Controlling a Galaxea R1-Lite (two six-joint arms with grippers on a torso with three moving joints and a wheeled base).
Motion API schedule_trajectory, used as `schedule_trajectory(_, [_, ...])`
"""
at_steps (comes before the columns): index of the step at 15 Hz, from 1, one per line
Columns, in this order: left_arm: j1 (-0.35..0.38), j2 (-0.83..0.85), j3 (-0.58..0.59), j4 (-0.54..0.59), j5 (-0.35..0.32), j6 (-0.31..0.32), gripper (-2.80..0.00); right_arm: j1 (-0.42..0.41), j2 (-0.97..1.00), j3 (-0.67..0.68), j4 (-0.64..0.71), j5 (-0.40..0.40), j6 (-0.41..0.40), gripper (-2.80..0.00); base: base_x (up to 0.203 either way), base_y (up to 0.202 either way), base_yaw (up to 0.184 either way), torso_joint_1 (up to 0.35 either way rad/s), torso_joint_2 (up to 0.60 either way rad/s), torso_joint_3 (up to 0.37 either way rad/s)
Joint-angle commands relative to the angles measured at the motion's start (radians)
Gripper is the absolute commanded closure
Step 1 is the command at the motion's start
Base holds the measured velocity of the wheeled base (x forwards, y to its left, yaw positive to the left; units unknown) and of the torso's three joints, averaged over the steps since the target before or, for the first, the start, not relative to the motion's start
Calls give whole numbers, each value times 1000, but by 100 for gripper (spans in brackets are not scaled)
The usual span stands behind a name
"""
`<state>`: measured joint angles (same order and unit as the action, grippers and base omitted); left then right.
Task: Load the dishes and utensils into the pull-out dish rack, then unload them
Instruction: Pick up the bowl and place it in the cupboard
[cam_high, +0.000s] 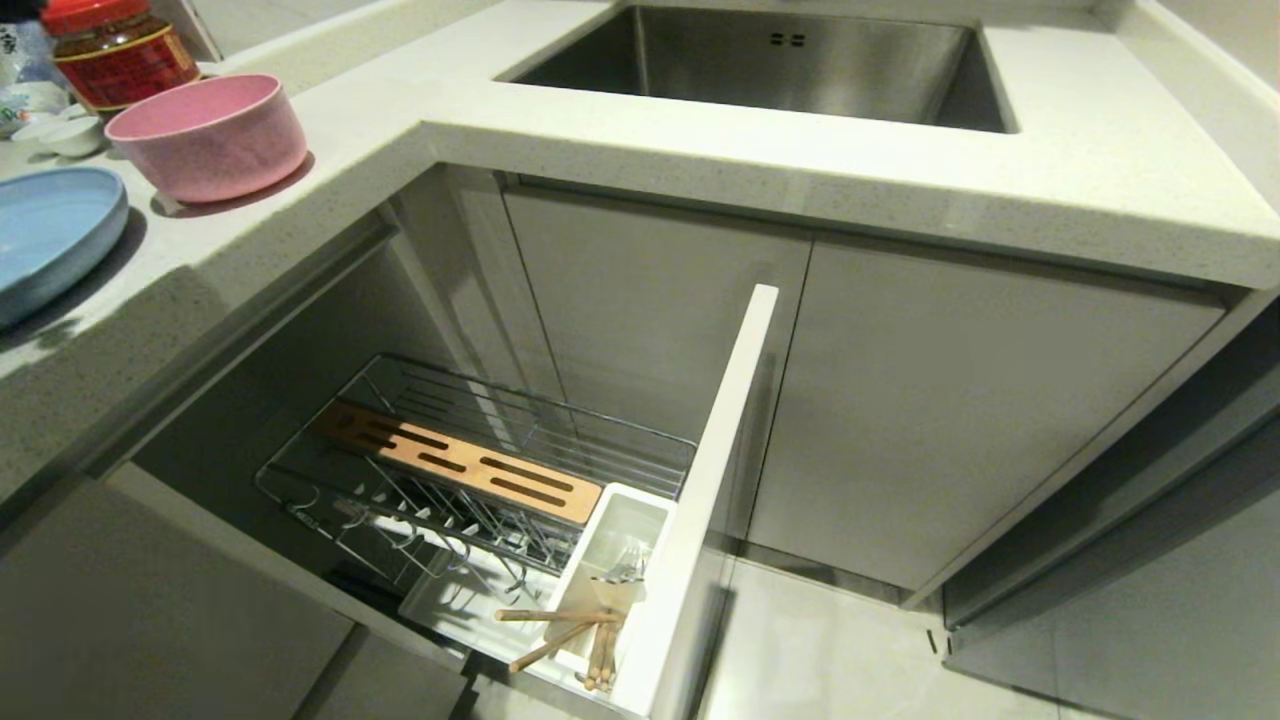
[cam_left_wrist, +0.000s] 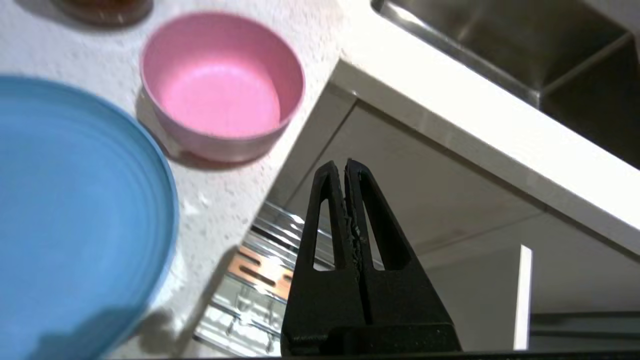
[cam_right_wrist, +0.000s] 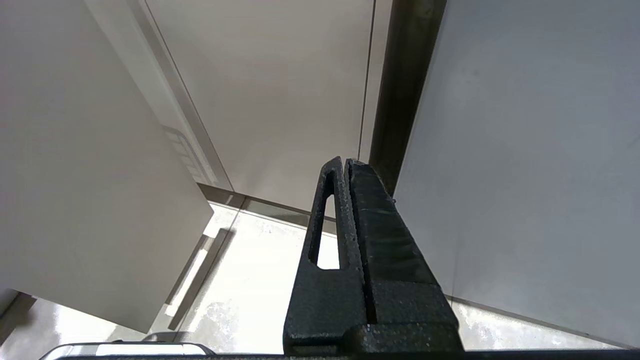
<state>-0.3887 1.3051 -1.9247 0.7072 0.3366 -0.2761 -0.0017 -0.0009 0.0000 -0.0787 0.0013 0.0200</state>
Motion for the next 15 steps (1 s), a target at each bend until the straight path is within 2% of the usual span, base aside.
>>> schedule_trajectory(1, [12,2,19,-3,0,32,0,0,-1,26,-1,0,0,0,0,0,0,0,0,0])
schedule_trajectory(3, [34,27,28,-5,-1,87,0,0,-1,26,0,0,0,0,0,0,0,0,0,0])
schedule_trajectory(5, [34,73,32,-7,-4,111,0,0,-1,26,0,0,0,0,0,0,0,0,0,0])
schedule_trajectory(6, [34,98,35,-14,-4,121,-280,0,-1,26,-1,0,0,0,0,0,0,0,0,0])
schedule_trajectory(15, [52,169,49,-144,-2,126,-280,0,-1,26,-1,0,0,0,0,0,0,0,0,0])
